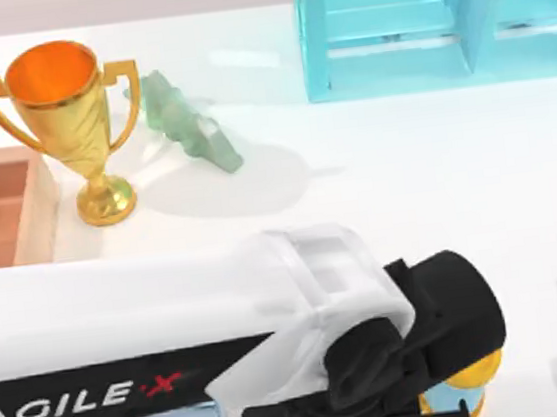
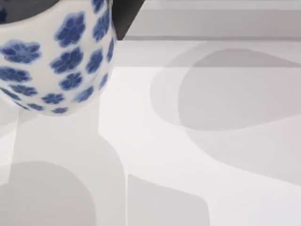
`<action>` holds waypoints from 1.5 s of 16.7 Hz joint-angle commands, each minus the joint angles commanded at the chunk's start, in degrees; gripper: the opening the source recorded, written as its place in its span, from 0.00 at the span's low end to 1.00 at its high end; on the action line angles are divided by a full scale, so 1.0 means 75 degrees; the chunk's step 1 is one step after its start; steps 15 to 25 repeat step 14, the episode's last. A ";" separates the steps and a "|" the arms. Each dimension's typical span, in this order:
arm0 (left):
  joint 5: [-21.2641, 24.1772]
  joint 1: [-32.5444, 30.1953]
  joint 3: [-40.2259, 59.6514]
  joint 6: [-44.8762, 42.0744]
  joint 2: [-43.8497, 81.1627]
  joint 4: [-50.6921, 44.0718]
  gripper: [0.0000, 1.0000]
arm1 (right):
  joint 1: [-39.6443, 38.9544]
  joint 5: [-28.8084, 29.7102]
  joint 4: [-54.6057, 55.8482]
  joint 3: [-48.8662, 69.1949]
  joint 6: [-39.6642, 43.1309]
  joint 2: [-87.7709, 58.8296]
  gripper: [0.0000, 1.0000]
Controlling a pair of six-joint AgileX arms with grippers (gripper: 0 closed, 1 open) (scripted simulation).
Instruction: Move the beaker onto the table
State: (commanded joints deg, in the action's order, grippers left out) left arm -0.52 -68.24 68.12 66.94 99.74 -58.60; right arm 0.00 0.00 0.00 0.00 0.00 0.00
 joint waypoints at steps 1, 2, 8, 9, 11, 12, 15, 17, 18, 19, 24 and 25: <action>0.0000 0.0000 0.0000 0.0000 0.0000 0.0000 0.45 | 0.0000 0.0000 0.0000 0.0000 0.0000 0.0000 1.00; 0.0000 0.0000 0.0000 0.0000 0.0000 0.0000 0.53 | 0.0000 0.0000 0.0000 0.0000 0.0000 0.0000 1.00; 0.0000 0.0000 0.0000 0.0000 0.0000 0.0000 0.98 | 0.0000 0.0000 0.0000 0.0000 0.0000 0.0000 1.00; 0.0000 0.0000 0.0000 0.0000 0.0000 0.0000 1.00 | 0.0000 0.0000 0.0000 0.0000 0.0000 0.0000 1.00; 0.0000 0.0000 0.0000 0.0000 0.0000 0.0000 1.00 | 0.0000 0.0000 0.0000 0.0000 0.0000 0.0000 1.00; 0.0000 0.0000 0.0000 0.0000 0.0000 0.0000 1.00 | 0.0000 0.0000 0.0000 0.0000 0.0000 0.0000 1.00; 0.0000 0.0000 0.0000 0.0000 0.0000 0.0000 1.00 | 0.0000 0.0000 0.0000 0.0000 0.0000 0.0000 1.00; 0.0000 0.0000 0.0000 0.0000 0.0000 0.0000 1.00 | 0.0000 0.0000 0.0000 0.0000 0.0000 0.0000 1.00; 0.0000 0.0000 0.0000 0.0000 0.0000 0.0000 1.00 | 0.0000 0.0000 0.0000 0.0000 0.0000 0.0000 1.00; 0.0000 0.0000 0.0000 0.0000 0.0000 0.0000 1.00 | 0.0000 0.0000 0.0000 0.0000 0.0000 0.0000 1.00; 0.0000 0.0000 0.0000 0.0000 0.0000 0.0000 1.00 | 0.0000 0.0000 0.0000 0.0000 0.0000 0.0000 1.00; 0.0000 0.0000 0.0000 0.0000 0.0000 0.0000 1.00 | 0.0000 0.0000 0.0000 0.0000 0.0000 0.0000 1.00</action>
